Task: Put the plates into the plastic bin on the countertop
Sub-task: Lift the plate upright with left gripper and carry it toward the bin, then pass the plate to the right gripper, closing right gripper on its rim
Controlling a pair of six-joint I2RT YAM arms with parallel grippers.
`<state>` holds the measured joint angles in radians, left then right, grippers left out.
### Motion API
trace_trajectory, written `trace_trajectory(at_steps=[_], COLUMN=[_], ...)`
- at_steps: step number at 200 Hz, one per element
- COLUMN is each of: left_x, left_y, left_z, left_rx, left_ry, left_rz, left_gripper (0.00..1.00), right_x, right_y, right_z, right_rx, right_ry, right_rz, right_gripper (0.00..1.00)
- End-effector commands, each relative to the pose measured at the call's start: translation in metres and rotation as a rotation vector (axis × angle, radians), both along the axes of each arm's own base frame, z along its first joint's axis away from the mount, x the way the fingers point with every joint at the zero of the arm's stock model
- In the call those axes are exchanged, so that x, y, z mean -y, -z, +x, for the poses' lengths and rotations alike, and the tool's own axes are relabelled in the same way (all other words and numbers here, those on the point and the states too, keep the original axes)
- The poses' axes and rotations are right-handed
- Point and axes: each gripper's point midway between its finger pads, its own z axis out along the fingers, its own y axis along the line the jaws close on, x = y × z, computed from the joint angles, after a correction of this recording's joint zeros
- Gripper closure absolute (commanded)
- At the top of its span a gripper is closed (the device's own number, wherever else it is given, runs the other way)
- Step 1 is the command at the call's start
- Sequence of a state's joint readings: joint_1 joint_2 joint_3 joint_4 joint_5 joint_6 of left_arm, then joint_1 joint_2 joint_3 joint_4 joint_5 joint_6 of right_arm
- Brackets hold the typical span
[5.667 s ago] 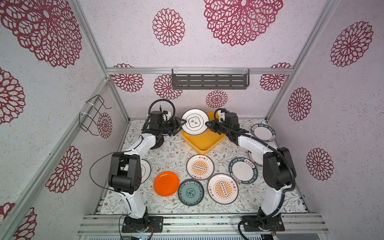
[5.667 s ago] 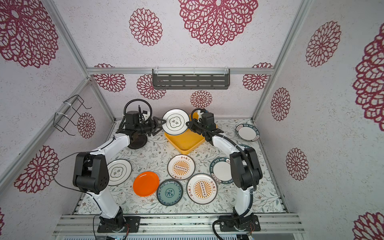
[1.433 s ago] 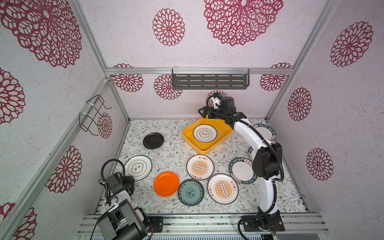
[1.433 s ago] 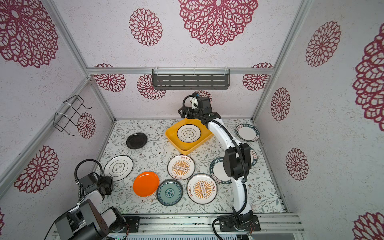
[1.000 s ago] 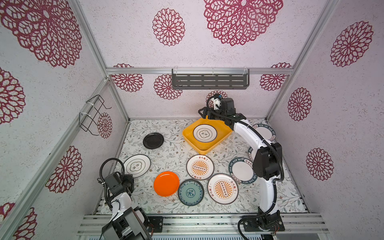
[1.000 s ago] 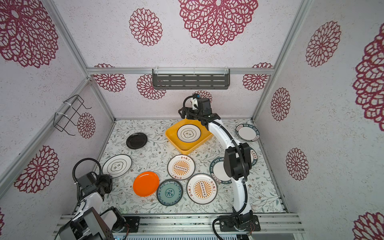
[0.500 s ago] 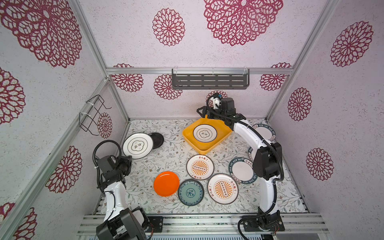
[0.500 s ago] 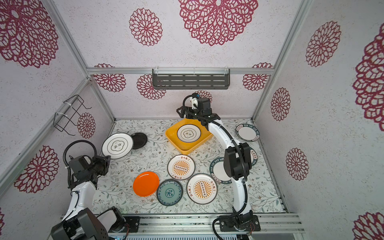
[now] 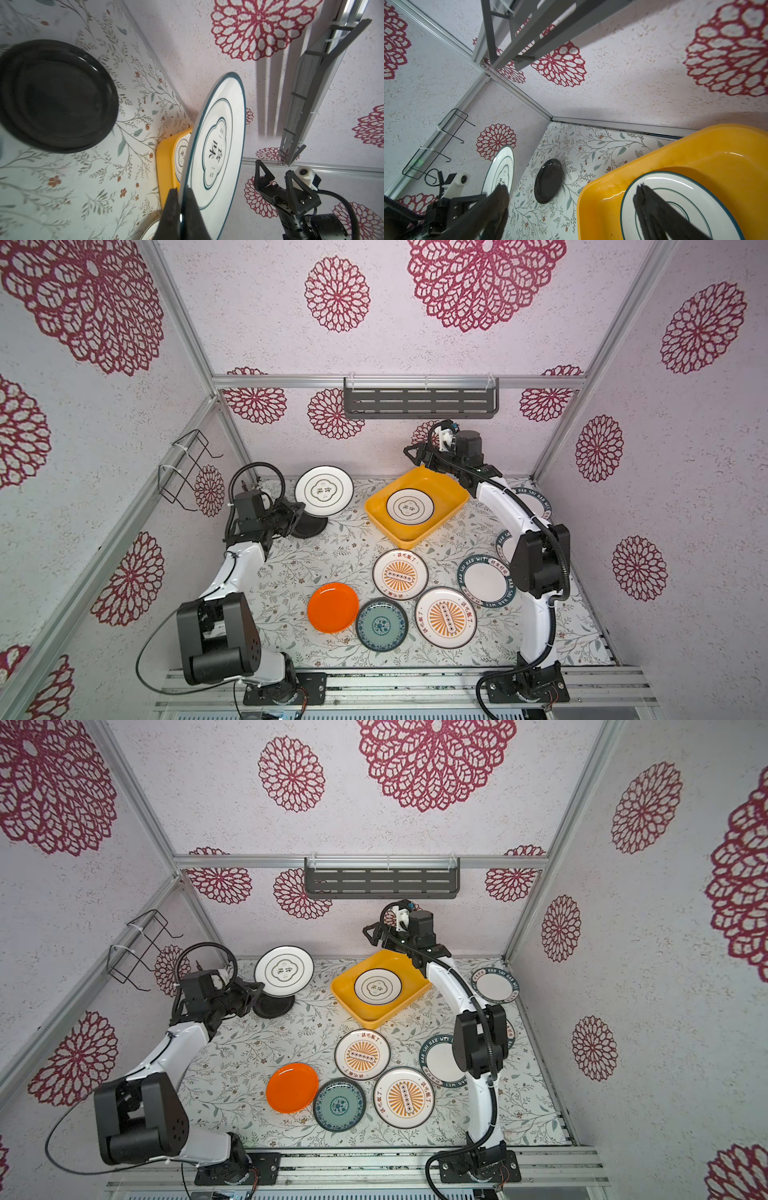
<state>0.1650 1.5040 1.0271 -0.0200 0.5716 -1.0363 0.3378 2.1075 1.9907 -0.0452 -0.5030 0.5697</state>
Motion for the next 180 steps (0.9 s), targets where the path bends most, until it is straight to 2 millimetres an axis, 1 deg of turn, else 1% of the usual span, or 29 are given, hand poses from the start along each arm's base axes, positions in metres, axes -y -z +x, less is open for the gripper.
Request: trace_trajectory(at_steps=[1, 16, 48, 64, 78, 104, 119, 133, 147, 162, 180], left_x=[0.029, 0.045, 0.071, 0.085, 0.097, 0.120, 0.133, 0.141, 0.146, 0.148, 0.149], left_y=[-0.027, -0.027, -0.025, -0.025, -0.026, -0.025, -0.025, -0.026, -0.025, -0.024, -0.026], left_z=[0.023, 0.036, 0.062, 0.071, 0.077, 0.084, 0.085, 0.086, 0.086, 0.086, 0.087], left_rx=[0.103, 0.105, 0.096, 0.096, 0.103, 0.106, 0.109, 0.113, 0.114, 0.115, 0.126], left_ry=[0.110, 0.155, 0.207, 0.235, 0.256, 0.310, 0.345, 0.363, 0.372, 0.381, 0.383], left_rz=[0.018, 0.012, -0.016, -0.030, -0.034, -0.046, -0.048, -0.048, -0.045, -0.047, -0.048], left_gripper=[1.00, 1.00, 1.00, 1.00, 1.00, 1.00, 1.00, 1.00, 1.00, 1.00, 1.00], right_x=[-0.008, -0.012, -0.018, -0.021, -0.025, -0.026, -0.030, -0.033, -0.035, -0.037, -0.034], right_y=[-0.012, -0.009, 0.001, 0.004, 0.007, 0.026, 0.028, 0.030, 0.032, 0.034, 0.043], right_z=[-0.003, -0.006, -0.007, -0.008, -0.010, -0.010, -0.012, -0.014, -0.015, -0.017, -0.019], right_rx=[0.014, 0.003, -0.022, -0.037, -0.052, -0.115, -0.133, -0.145, -0.155, -0.171, -0.210], right_ry=[-0.049, -0.072, -0.085, -0.090, -0.095, -0.072, -0.087, -0.094, -0.096, -0.099, -0.083], right_rz=[0.044, 0.052, 0.071, 0.101, 0.119, 0.107, 0.132, 0.147, 0.151, 0.148, 0.119], right_gripper=[0.03, 0.03, 0.03, 0.03, 0.03, 0.04, 0.06, 0.08, 0.12, 0.20, 0.35])
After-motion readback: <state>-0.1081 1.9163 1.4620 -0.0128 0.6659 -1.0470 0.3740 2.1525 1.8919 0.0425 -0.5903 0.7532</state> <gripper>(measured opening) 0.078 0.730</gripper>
